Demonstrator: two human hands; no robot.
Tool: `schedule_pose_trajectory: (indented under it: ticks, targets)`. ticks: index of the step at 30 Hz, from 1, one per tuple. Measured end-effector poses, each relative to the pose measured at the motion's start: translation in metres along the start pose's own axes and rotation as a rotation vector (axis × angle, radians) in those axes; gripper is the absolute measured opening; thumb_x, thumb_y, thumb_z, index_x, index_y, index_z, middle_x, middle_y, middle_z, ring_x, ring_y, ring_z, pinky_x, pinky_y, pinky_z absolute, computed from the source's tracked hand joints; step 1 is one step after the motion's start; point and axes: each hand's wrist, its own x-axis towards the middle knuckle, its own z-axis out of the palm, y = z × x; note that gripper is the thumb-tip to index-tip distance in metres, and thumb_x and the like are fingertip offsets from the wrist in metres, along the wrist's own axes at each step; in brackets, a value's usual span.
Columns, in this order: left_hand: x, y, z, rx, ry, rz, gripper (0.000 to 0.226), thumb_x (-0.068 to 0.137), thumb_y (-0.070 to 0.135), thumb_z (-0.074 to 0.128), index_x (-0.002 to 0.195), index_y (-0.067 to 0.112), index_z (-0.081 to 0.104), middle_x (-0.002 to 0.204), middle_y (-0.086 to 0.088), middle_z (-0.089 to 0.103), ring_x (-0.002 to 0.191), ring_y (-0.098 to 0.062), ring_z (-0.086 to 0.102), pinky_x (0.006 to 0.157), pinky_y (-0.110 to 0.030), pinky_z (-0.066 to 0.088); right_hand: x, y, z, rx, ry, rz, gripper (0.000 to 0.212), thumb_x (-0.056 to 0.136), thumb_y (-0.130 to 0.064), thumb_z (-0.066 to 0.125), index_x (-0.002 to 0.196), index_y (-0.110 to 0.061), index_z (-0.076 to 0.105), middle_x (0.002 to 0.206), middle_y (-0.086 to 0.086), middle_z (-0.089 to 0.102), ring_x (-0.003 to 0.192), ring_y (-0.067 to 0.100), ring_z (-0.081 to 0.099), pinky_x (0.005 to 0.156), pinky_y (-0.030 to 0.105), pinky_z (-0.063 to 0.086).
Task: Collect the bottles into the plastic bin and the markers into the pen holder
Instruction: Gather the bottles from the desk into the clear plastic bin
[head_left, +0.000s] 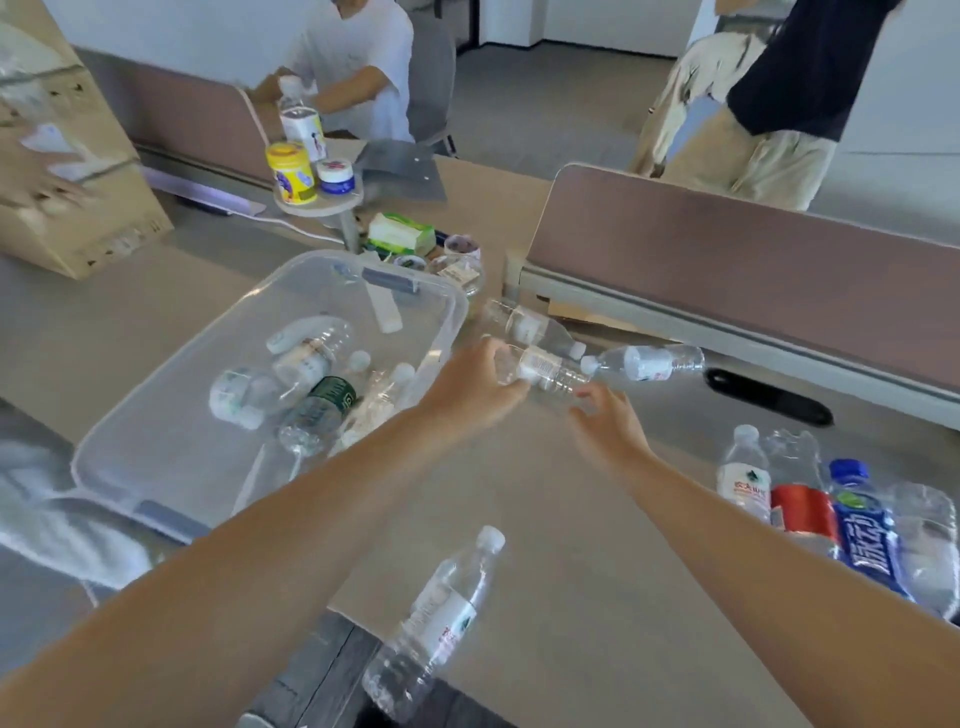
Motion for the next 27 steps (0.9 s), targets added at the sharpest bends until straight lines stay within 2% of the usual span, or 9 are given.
schedule_pose_trajectory:
  ticks: [3, 5, 9, 12, 16, 19, 22, 24, 27]
  targets:
    - [-0.016, -0.017, 0.026, 0.024, -0.152, -0.139, 0.048, 0.087, 0.029, 0.064, 0.131, 0.015, 0.051, 0.123, -0.004, 0.057, 0.106, -0.022, 0.059, 0.078, -0.024, 0.043, 0.009, 0.012, 0.005, -0.032, -0.078, -0.027, 0.036, 0.094, -0.021, 0.045, 0.129, -0.018, 0.052, 0.136, 0.011, 0.042, 0.085, 0.023, 0.051, 0.068, 0.026, 0.039]
    - [-0.029, -0.034, 0.043, 0.136, -0.243, -0.212, 0.054, 0.088, 0.035, 0.062, 0.135, 0.013, 0.047, 0.133, -0.008, 0.054, 0.118, -0.023, 0.055, 0.091, -0.026, 0.043, 0.012, 0.019, 0.010, -0.039, -0.118, -0.040, 0.037, 0.093, -0.020, 0.045, 0.130, -0.018, 0.052, 0.136, 0.012, 0.042, 0.086, 0.025, 0.052, 0.072, 0.026, 0.040]
    - [-0.058, -0.069, 0.073, 0.336, -0.451, -0.431, 0.096, 0.073, 0.057, 0.069, 0.149, 0.020, 0.023, 0.148, -0.008, 0.036, 0.134, -0.028, 0.041, 0.105, -0.041, 0.039, 0.015, 0.030, 0.017, -0.069, -0.179, -0.072, 0.038, 0.092, -0.021, 0.047, 0.129, -0.017, 0.052, 0.137, 0.015, 0.043, 0.086, 0.023, 0.048, 0.079, 0.029, 0.044]
    - [-0.081, -0.088, 0.093, 0.462, -0.577, -0.560, 0.116, 0.064, 0.051, 0.080, 0.151, 0.029, 0.007, 0.148, -0.009, 0.032, 0.132, -0.031, 0.041, 0.100, -0.045, 0.041, 0.023, 0.039, 0.019, -0.078, -0.214, -0.072, 0.036, 0.094, -0.018, 0.046, 0.129, -0.015, 0.052, 0.139, 0.013, 0.041, 0.082, 0.022, 0.047, 0.072, 0.024, 0.036]
    - [-0.096, -0.103, 0.113, 0.401, -0.504, -0.637, 0.094, 0.065, 0.025, 0.081, 0.141, 0.014, 0.027, 0.118, -0.006, 0.051, 0.097, -0.022, 0.055, 0.071, -0.029, 0.047, 0.038, 0.044, 0.019, -0.064, -0.235, -0.072, 0.037, 0.093, -0.017, 0.047, 0.129, -0.013, 0.052, 0.138, 0.015, 0.045, 0.102, 0.031, 0.058, 0.077, 0.026, 0.039]
    - [-0.087, -0.093, 0.103, 0.312, -0.442, -0.633, 0.079, 0.065, 0.024, 0.074, 0.133, 0.014, 0.035, 0.102, -0.001, 0.053, 0.085, -0.018, 0.055, 0.058, -0.025, 0.044, 0.052, 0.037, 0.023, -0.089, -0.270, -0.109, 0.038, 0.093, -0.016, 0.047, 0.130, -0.011, 0.052, 0.138, 0.016, 0.043, 0.110, 0.031, 0.054, 0.082, 0.028, 0.040]
    - [-0.064, -0.069, 0.072, 0.169, -0.305, -0.562, 0.084, 0.062, 0.029, 0.068, 0.137, 0.025, 0.031, 0.113, 0.000, 0.060, 0.086, -0.016, 0.062, 0.067, -0.030, 0.055, 0.066, 0.015, 0.032, -0.129, -0.283, -0.175, 0.039, 0.093, -0.016, 0.047, 0.131, -0.011, 0.051, 0.137, 0.017, 0.043, 0.113, 0.032, 0.053, 0.079, 0.027, 0.038]
    - [-0.051, -0.047, 0.046, 0.065, -0.197, -0.531, 0.080, 0.065, 0.027, 0.067, 0.137, 0.029, 0.030, 0.105, 0.000, 0.065, 0.080, -0.014, 0.065, 0.067, -0.030, 0.055, 0.076, -0.005, 0.041, -0.149, -0.296, -0.220, 0.038, 0.093, -0.017, 0.047, 0.130, -0.014, 0.052, 0.134, 0.016, 0.044, 0.111, 0.033, 0.054, 0.077, 0.029, 0.039]
    - [-0.044, -0.022, 0.005, -0.019, -0.066, -0.469, 0.076, 0.071, 0.027, 0.070, 0.137, 0.030, 0.032, 0.096, 0.008, 0.066, 0.087, -0.009, 0.065, 0.074, -0.027, 0.054, 0.088, -0.033, 0.061, -0.227, -0.385, -0.257, 0.045, 0.090, -0.020, 0.046, 0.135, -0.022, 0.048, 0.136, 0.019, 0.038, 0.115, 0.038, 0.052, 0.092, 0.039, 0.047]
